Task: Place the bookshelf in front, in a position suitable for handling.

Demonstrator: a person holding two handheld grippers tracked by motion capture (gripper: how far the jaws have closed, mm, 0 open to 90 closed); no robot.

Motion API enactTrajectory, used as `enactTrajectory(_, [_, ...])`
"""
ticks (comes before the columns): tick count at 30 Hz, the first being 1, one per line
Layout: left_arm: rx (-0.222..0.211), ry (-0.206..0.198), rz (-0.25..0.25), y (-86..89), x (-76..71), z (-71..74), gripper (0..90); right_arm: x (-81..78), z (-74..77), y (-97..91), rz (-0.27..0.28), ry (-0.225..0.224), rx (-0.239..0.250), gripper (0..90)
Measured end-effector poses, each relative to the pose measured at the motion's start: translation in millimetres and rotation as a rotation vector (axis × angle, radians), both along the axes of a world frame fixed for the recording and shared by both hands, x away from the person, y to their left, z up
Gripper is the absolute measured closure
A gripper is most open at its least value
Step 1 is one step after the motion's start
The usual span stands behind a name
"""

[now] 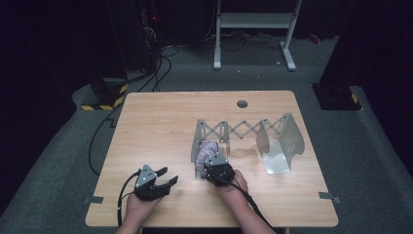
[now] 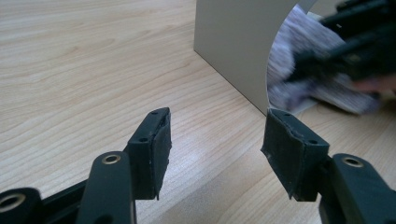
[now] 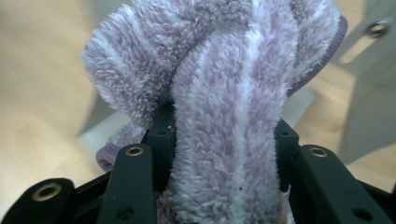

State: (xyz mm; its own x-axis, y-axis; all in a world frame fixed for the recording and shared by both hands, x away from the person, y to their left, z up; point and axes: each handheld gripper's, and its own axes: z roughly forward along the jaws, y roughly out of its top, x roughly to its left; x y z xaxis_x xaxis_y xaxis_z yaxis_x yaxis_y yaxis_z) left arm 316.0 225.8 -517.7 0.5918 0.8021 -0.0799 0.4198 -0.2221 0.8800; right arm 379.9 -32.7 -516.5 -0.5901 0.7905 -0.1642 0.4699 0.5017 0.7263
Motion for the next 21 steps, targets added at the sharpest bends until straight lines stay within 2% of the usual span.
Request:
enactTrajectory(2, [0.002,0.000,-0.003,-0.6,-0.2,-0.3,41.9,10.4,-0.5,-2.6,-0.036,-0.005,0.003,56.4])
enactTrajectory(4, [0.006,-0.001,-0.006,-1.2,-0.2,-0.7,41.8,12.4,-1.0,-4.2,-0.041,0.002,0.012,56.4])
enactTrajectory(8, [0.011,0.005,-0.009,-2.1,1.0,-1.9,41.8,5.5,-1.6,-4.3,-0.015,0.010,0.001,57.0])
enactTrajectory(9, [0.011,0.006,-0.009,-2.5,1.0,-2.0,41.7,-3.2,-1.4,-5.7,0.024,0.011,0.000,57.1])
enactTrajectory(10, [0.014,0.005,-0.008,-2.7,0.6,-1.6,41.7,-3.2,-1.4,-5.7,0.024,0.011,0.000,57.1])
enactTrajectory(12, [0.010,-0.003,-0.007,-3.0,-0.5,-0.8,42.0,-16.6,-1.8,-8.3,0.056,0.018,0.012,57.3])
enactTrajectory(13, [0.012,-0.005,-0.007,-3.2,-0.6,-0.6,42.1,-34.8,-2.1,-12.7,0.100,0.024,0.023,57.4])
enactTrajectory(15, [0.010,-0.002,-0.007,-3.8,-0.3,-0.9,42.1,-41.0,-2.4,-14.5,0.114,0.021,0.024,57.4])
enactTrajectory(16, [0.010,0.001,-0.009,-4.0,0.0,-1.2,42.1,-57.2,-3.5,-22.0,0.139,0.007,0.020,57.5])
enactTrajectory(17, [0.012,0.001,-0.011,-4.3,0.0,-1.3,42.1,-57.2,-3.5,-22.0,0.139,0.007,0.020,57.5])
enactTrajectory(19, [0.014,-0.001,-0.013,-5.1,-0.1,-1.0,42.2,-71.8,-3.1,-37.6,0.128,-0.010,0.028,57.8])
enactTrajectory(21, [0.015,-0.002,-0.017,-6.0,0.0,-0.7,42.2,-73.0,-1.8,-40.8,0.122,-0.016,0.030,57.9])
